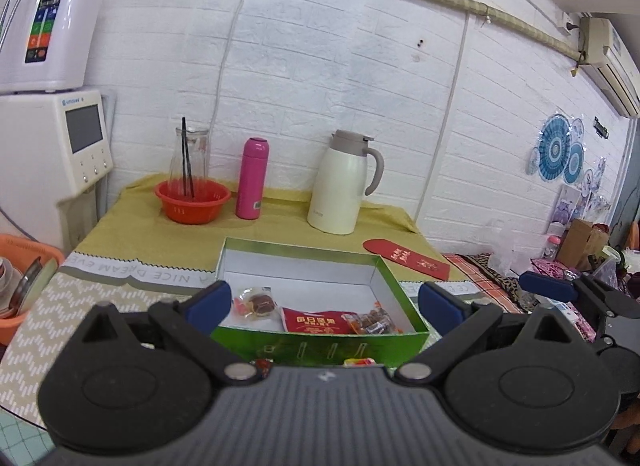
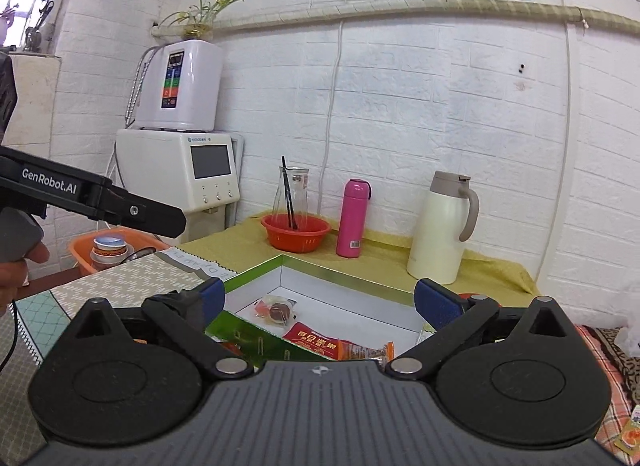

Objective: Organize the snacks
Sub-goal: 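Withdraw both tools from the box back toward the snack pile, then grasp the clear bag with the pink strip using the right gripper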

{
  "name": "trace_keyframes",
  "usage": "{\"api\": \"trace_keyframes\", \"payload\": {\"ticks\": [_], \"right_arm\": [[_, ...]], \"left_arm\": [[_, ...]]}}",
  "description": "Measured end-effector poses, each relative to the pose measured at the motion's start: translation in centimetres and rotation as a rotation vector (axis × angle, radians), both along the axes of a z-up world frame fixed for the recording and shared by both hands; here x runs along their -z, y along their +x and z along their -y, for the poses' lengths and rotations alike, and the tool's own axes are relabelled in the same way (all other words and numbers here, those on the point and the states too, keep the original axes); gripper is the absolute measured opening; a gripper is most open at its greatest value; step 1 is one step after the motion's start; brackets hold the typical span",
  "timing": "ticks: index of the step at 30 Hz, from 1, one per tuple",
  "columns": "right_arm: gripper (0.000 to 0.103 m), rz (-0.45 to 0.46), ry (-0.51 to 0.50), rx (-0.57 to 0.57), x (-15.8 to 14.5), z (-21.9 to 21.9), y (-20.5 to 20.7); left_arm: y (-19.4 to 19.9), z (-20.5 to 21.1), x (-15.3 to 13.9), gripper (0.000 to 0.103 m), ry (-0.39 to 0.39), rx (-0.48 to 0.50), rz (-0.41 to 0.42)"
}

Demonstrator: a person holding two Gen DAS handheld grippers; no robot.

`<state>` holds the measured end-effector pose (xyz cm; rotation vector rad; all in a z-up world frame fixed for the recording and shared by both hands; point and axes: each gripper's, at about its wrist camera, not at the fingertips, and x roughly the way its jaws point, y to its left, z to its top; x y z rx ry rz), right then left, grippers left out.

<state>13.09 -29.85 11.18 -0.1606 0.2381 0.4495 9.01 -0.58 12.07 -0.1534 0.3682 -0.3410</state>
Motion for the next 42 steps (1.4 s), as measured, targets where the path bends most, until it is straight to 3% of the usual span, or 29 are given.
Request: {"api": "trace_keyframes", "payload": {"ticks": [4,9,15,20,23,27,29,32,40,42], "right_arm": [[0.103,0.002,-0.030,-0.015,0.8,1.1,-2.8],[0.103,-0.049,-0.067,-0.004,3.6,1.6,-5.1],[0.103,-0.178,-0.067,-0.015,7.3,0.7,-5.0],[0.103,-0.233,-0.072,0.001,9.1,-0.6,-3.9],[0.088,-0.230,-0.102,-0.003,9.8,-1.5,-3.3],[0.078,-0.232,-0.161,0.001,10.6,-2.6,-2.0],[0.061,-0.240,-0.186,0.005,11.2,-2.9,-1.4],[0.046,-0.234,-0.190,-0.002,11.5,-2.7,-1.6],[0.042,-0.283,-0.149,-0.092,10.9,-0.4,-5.2],[0.037,-0.308,-0.135,-0.094,11.1,0.2,-5.9]], "left_arm": [[-2.3,0.1,1.6,0.099,0.009,0.026,-0.018],[-3.9,0.3,5.7,0.099,0.029,0.039,-0.092],[-4.9,0.2,9.5,0.099,0.031,0.056,-0.186],[-5.5,-0.6,11.3,0.099,0.013,0.032,-0.222],[-5.4,-1.0,12.2,0.099,0.005,0.029,-0.258],[-5.2,-1.4,12.7,0.099,0.002,0.023,-0.276],[-5.0,-1.6,12.8,0.099,-0.006,0.025,-0.277],[-4.7,-1.5,12.9,0.099,-0.011,0.033,-0.285],[-3.8,0.4,13.2,0.099,-0.013,0.110,-0.304],[-3.7,1.2,13.2,0.099,-0.013,0.137,-0.305]]}}
